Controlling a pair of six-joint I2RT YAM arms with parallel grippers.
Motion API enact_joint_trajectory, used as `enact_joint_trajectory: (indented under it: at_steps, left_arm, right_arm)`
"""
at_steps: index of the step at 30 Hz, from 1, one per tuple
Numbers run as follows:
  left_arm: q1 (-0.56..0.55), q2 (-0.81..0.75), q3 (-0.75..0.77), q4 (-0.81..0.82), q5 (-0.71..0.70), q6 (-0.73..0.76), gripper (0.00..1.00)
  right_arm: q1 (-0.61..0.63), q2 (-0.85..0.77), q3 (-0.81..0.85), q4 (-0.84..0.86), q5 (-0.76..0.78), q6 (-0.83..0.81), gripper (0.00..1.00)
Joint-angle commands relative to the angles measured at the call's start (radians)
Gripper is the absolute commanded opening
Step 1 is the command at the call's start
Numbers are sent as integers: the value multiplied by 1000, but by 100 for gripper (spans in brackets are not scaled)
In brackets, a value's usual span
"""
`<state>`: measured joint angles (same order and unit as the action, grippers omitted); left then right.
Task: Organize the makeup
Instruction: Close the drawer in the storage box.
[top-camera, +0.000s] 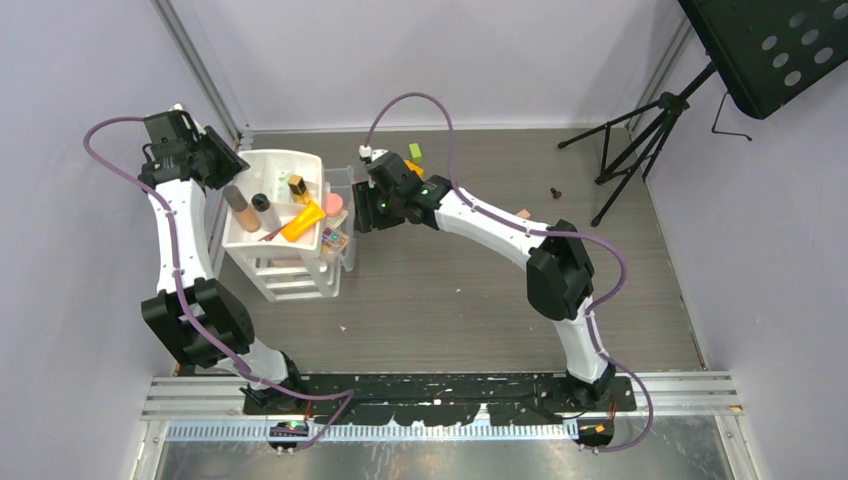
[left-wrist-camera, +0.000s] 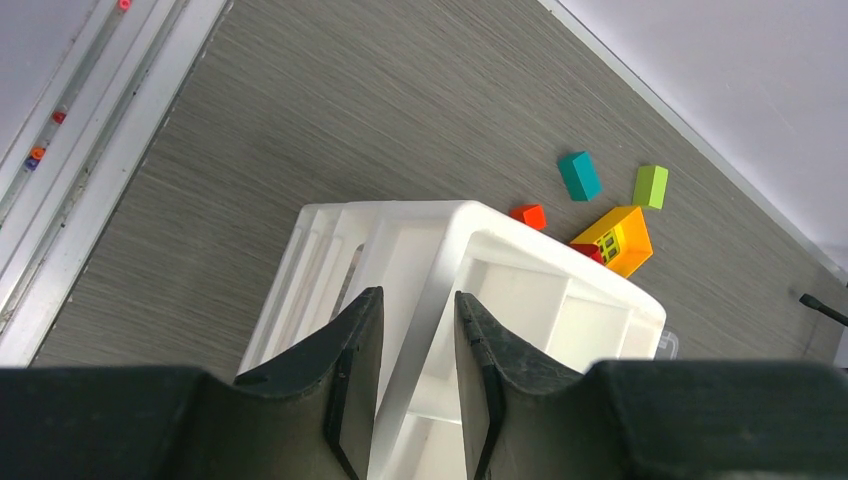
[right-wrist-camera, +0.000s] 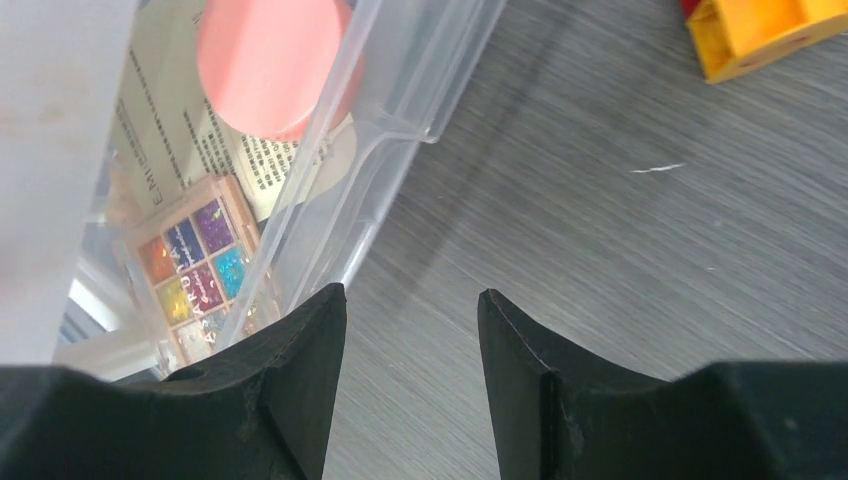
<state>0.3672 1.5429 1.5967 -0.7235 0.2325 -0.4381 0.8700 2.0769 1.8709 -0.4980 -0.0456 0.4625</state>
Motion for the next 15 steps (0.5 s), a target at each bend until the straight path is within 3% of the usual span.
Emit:
enact_joint_trajectory:
  at_steps: [1, 15]
  left_arm:
    - [5, 0, 13, 6, 23, 4, 34]
    - [5, 5, 9, 14, 52, 0, 34]
  right_arm:
    - [33, 9, 83, 45, -11, 7, 56]
    - [72, 66, 145, 73, -16, 37, 56]
